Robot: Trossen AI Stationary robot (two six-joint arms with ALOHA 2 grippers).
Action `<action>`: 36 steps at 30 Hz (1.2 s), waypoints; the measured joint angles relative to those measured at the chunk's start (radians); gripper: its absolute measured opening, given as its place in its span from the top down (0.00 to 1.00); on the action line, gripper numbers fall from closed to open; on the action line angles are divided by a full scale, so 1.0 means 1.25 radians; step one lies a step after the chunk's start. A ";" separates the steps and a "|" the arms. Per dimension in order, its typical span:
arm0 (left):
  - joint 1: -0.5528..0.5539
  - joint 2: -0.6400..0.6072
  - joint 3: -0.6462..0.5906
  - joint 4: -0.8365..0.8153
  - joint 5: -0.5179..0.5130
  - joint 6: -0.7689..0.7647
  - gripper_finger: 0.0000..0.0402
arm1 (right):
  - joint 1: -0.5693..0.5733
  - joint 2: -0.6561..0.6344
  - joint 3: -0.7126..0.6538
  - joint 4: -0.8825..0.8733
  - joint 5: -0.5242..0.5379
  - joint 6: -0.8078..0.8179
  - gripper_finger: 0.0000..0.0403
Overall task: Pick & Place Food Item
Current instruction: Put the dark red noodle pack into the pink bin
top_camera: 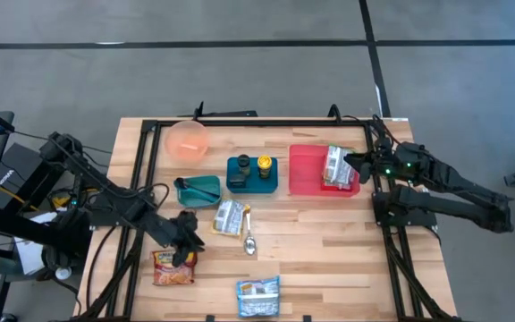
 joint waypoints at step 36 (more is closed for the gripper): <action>0.141 0.000 -0.126 -0.047 0.264 -0.138 0.49 | 0.013 0.000 0.000 0.000 0.016 0.000 0.73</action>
